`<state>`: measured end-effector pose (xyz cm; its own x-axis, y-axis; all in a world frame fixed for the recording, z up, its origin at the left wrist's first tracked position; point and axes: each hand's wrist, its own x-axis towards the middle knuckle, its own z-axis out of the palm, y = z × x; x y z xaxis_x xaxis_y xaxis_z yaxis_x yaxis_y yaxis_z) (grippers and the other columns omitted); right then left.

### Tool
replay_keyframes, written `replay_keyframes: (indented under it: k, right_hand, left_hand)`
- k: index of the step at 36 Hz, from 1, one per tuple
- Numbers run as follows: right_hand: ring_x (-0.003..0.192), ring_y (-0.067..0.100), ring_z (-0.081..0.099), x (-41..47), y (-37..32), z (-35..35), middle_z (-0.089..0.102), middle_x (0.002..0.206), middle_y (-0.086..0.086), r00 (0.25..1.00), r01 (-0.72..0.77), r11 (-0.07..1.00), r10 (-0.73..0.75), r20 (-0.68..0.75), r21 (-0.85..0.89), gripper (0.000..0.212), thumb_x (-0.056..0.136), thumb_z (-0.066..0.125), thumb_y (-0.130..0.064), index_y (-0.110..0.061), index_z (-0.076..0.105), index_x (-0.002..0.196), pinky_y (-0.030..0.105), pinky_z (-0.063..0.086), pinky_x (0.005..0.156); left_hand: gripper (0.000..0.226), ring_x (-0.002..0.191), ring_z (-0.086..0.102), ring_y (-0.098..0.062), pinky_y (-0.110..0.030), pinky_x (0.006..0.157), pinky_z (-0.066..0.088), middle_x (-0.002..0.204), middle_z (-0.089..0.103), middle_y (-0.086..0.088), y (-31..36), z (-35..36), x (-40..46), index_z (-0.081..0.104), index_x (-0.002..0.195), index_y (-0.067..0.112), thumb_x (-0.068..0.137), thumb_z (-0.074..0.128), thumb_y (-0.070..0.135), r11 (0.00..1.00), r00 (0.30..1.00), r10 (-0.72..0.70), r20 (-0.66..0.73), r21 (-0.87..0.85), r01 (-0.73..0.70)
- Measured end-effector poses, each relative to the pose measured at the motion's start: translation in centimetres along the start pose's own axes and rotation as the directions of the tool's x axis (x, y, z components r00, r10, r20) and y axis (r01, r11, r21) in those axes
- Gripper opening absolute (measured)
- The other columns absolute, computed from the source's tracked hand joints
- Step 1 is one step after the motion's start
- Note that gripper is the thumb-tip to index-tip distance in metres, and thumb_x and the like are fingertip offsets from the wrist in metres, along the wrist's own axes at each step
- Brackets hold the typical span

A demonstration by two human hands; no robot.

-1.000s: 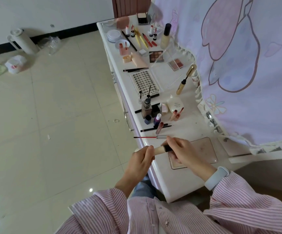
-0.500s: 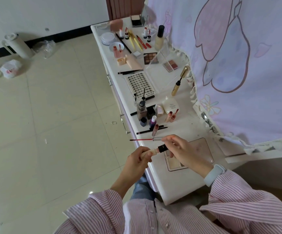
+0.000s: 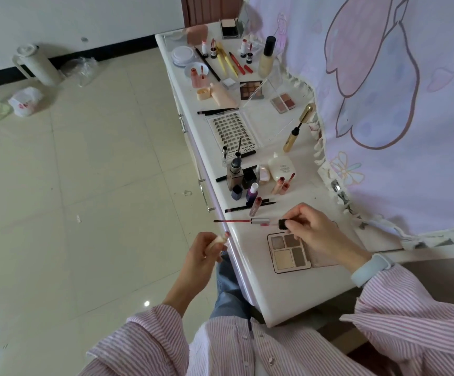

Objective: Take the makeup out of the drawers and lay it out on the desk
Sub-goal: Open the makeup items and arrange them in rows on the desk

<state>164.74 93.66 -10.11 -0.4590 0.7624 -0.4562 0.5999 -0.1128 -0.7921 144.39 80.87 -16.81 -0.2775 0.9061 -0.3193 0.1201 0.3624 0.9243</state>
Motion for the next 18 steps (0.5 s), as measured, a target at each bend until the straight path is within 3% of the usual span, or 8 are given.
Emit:
replay_keyframes:
  k: [3,5,8,10,14,18]
  right_hand:
    - [0.068,0.016,0.053,-0.1,0.8,0.2,0.059,0.083,0.009,0.995,-0.065,0.931,0.087,-0.045,0.359,0.018,0.095,0.044,-0.003,-0.013,0.056,0.103,0.026,0.042,0.059]
    - [0.073,0.020,0.053,-0.2,1.3,0.8,0.057,0.080,0.011,0.984,-0.093,0.781,0.165,-0.062,0.617,0.022,0.097,0.039,-0.001,-0.008,0.058,0.105,0.029,0.042,0.062]
    - [0.074,0.020,0.056,0.1,1.7,1.9,0.059,0.080,0.010,0.962,-0.087,0.660,0.249,-0.108,0.746,0.023,0.098,0.037,-0.002,-0.008,0.060,0.100,0.028,0.043,0.061]
    - [0.073,0.019,0.058,0.4,1.8,2.5,0.063,0.083,0.007,0.950,-0.078,0.733,0.261,-0.174,0.675,0.021,0.099,0.037,-0.007,-0.010,0.057,0.102,0.026,0.044,0.058]
    - [0.068,0.012,0.058,1.0,2.1,3.3,0.067,0.090,-0.001,0.953,-0.035,0.933,0.140,-0.270,0.359,0.011,0.098,0.039,-0.014,-0.017,0.047,0.106,0.021,0.043,0.051]
    - [0.075,0.005,0.056,1.0,3.1,3.9,0.061,0.098,-0.010,0.965,0.049,0.999,-0.042,-0.259,0.022,0.011,0.095,0.049,-0.019,-0.021,0.047,0.105,0.012,0.045,0.064]
  left_hand:
    - [0.020,0.076,0.061,-0.007,-0.016,0.065,0.049,0.096,0.064,-0.006,0.3,0.6,0.0,0.046,0.104,0.008,0.096,0.046,0.026,0.995,0.999,-0.013,-0.035,-0.098,0.009]
    - [0.018,0.085,0.062,-0.005,-0.014,0.072,0.048,0.100,0.063,-0.005,0.4,1.5,0.0,0.047,0.109,0.011,0.097,0.043,0.024,0.992,1.000,0.014,-0.025,-0.126,-0.017]
    - [0.017,0.094,0.057,0.007,-0.005,0.079,0.043,0.104,0.064,0.005,0.8,3.2,0.2,0.052,0.106,0.020,0.098,0.041,0.029,0.993,1.000,0.010,-0.021,-0.116,-0.012]
    - [0.013,0.102,0.055,0.008,-0.005,0.082,0.042,0.107,0.063,0.010,1.1,4.5,0.3,0.052,0.102,0.026,0.098,0.040,0.032,0.991,1.000,0.002,-0.029,-0.131,-0.006]
    - [0.005,0.106,0.054,-0.001,-0.021,0.085,0.043,0.108,0.061,0.018,0.0,6.4,0.9,0.047,0.097,0.041,0.096,0.043,0.040,0.995,0.994,0.030,-0.102,-0.088,-0.039]
    - [0.020,0.098,0.052,-0.011,-0.019,0.076,0.039,0.101,0.051,0.021,-0.8,7.4,1.4,0.054,0.095,0.040,0.089,0.061,0.024,0.999,0.971,0.035,-0.238,0.008,-0.034]
